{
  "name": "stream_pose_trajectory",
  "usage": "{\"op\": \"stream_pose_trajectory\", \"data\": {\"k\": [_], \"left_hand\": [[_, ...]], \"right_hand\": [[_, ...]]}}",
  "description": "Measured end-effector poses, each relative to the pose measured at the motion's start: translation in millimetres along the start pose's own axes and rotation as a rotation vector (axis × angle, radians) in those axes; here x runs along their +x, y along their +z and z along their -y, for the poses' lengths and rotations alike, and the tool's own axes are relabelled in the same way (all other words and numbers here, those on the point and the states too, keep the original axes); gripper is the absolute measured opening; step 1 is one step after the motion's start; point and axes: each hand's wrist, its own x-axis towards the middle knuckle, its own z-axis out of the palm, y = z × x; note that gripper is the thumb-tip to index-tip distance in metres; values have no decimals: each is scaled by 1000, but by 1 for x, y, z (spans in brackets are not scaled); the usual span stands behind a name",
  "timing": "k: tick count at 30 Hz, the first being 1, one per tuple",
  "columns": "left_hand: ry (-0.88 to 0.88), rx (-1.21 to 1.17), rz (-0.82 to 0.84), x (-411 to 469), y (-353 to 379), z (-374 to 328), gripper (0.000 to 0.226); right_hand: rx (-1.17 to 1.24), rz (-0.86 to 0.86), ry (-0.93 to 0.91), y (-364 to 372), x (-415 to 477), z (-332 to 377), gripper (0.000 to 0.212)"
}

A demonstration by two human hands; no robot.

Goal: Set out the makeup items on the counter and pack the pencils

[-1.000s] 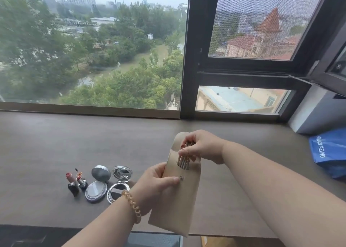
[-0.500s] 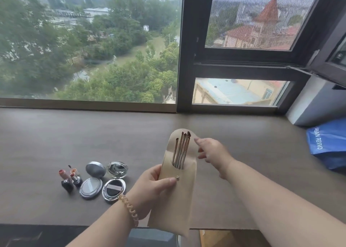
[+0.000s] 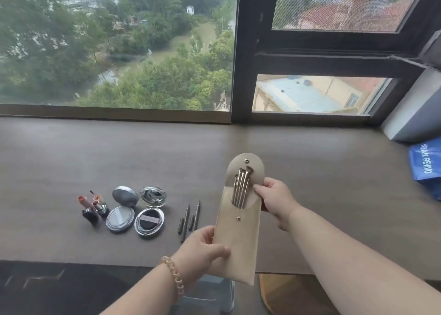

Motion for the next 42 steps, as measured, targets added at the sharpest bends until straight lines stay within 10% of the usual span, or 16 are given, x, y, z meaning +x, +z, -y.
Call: {"op": "stream_pose_trajectory", "data": {"k": [5, 15, 29, 42], "left_hand": [[-67, 226, -109, 21, -4, 33, 33], [-64, 565, -373, 68, -8, 57, 22], [-33, 867, -468, 75, -14, 57, 41], [-66, 1116, -389, 71, -9, 37, 48]], "right_hand": [[-24, 47, 74, 19, 12, -44, 19], [-444, 14, -3, 53, 56, -69, 108], [-995, -119, -367, 77, 42, -97, 70], [-1106, 165, -411, 58, 6, -99, 58]]}}
